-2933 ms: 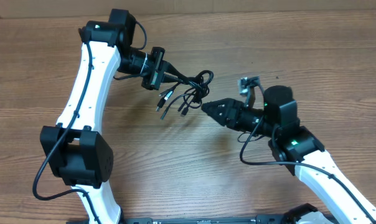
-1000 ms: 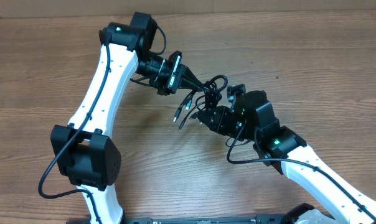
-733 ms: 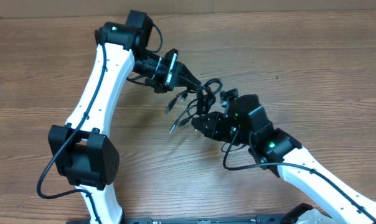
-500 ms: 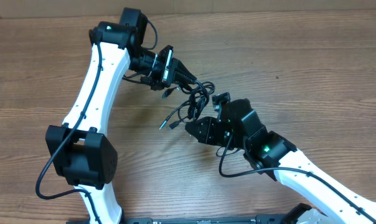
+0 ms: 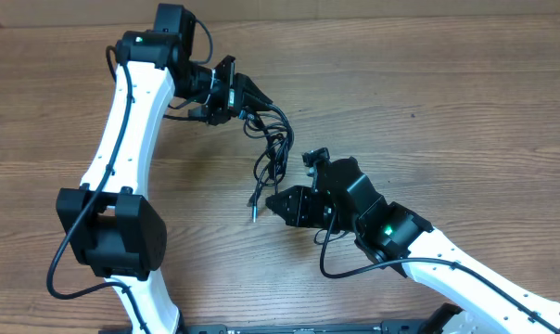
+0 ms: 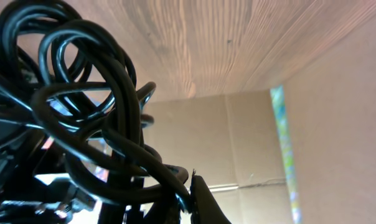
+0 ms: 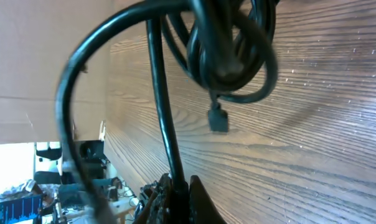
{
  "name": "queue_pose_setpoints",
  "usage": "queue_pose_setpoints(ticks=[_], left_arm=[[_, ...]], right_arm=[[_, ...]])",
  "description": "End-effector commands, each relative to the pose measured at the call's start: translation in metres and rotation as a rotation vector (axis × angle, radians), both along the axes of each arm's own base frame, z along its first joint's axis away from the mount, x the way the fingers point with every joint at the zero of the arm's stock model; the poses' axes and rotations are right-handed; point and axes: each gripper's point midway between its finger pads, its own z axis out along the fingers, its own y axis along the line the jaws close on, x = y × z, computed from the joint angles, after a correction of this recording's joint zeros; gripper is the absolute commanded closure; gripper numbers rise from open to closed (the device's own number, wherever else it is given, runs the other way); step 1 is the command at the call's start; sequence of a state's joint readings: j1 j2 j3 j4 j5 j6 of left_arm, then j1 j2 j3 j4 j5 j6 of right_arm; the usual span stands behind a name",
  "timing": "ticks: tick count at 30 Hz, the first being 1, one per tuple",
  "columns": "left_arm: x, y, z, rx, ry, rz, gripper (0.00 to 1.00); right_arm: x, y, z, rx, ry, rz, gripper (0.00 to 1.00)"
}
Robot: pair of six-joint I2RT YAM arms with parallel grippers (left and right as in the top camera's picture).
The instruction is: Untangle cables
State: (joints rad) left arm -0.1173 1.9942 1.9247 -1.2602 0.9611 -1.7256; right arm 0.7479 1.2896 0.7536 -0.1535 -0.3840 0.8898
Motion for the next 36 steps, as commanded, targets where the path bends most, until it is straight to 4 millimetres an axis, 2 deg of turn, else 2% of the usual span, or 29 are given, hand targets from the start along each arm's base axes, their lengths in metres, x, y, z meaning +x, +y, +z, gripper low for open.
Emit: queue_pose_setpoints(ticks=[1,12,18,27,28,29,30,32,33,36], left_arm=[[0.018,0.015,0.003,0.039,-0.015,0.086,0.96],[0.032,0.030,-0.005,0.104,-0.018,0.164,0.96],[0.038,0.040,-0.004,0.102,-0.017,0.197,0.96],[0.057,0.064,0.003,0.074,-0.051,0.273,0.96],[0.057,0.065,0.003,0.075,-0.053,0.274,0.96],[0.057,0.066,0.003,0.075,-0.053,0.275,0.96],[0.057,0.066,0.003,0.074,-0.053,0.276,0.96],[0.057,0.066,0.004,0.068,-0.052,0.274,0.96],[0.057,0.065,0.005,0.059,-0.052,0.270,0.96],[0.055,0.062,0.007,0.040,-0.058,0.254,0.96]], right_arm=[[-0.022,0.010,0.000,0.017,0.039,0.090,0.96],[-0.025,0.009,-0.003,0.005,0.053,0.095,0.96],[-0.028,0.007,-0.007,-0.010,0.075,0.099,0.96],[-0.033,0.001,-0.016,-0.044,0.109,0.094,0.96],[-0.032,0.001,-0.016,-0.046,0.106,0.090,0.91],[-0.031,0.001,-0.016,-0.048,0.105,0.087,0.81],[-0.030,0.000,-0.016,-0.051,0.102,0.083,0.62],[-0.030,0.000,-0.016,-0.051,0.101,0.082,0.45],[-0.030,0.000,-0.016,-0.052,0.101,0.081,0.33],[-0.029,0.000,-0.017,-0.054,0.099,0.077,0.20]])
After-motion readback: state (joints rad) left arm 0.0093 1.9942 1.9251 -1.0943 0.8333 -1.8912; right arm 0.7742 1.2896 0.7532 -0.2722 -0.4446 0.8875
